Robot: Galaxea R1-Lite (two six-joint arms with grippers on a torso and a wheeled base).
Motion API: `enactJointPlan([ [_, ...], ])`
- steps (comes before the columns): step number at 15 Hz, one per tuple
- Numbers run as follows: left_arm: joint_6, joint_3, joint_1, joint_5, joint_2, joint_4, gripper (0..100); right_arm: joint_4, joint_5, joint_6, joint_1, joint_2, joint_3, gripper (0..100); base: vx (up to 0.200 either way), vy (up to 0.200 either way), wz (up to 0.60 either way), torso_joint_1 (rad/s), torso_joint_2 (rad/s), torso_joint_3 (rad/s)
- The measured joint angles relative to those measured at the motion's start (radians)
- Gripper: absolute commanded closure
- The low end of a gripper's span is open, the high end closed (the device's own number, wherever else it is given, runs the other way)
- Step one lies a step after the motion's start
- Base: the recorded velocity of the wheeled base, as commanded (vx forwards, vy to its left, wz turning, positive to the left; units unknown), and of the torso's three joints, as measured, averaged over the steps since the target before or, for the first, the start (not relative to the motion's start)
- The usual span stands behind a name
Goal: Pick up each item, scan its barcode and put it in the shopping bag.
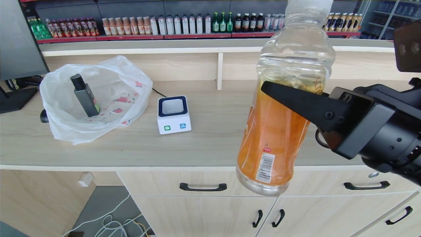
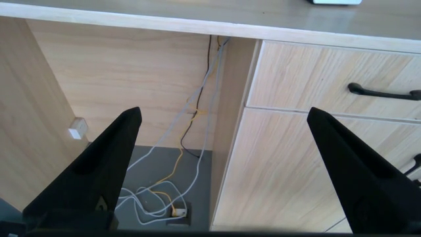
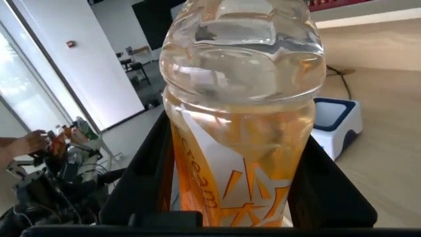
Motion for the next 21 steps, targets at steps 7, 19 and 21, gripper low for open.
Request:
enactJointPlan([
  [7,0.0,0.0,0.001,0.0,0.0,0.0,0,-0.014,-0.126,-0.183,-0.207,0.013,0.06,100,0.0,0.0,0.0,0.0,0.0,0.0],
  [19,0.009,0.0,0.0,0.0,0.0,0.0,0,-0.248,-0.387,-0.348,-0.306,0.093,0.009,100,0.0,0.0,0.0,0.0,0.0,0.0],
  [21,0.01,0.0,-0.001,0.0,0.0,0.0,0,-0.3,-0.388,-0.354,-0.329,0.135,0.004,100,0.0,0.0,0.0,0.0,0.0,0.0],
])
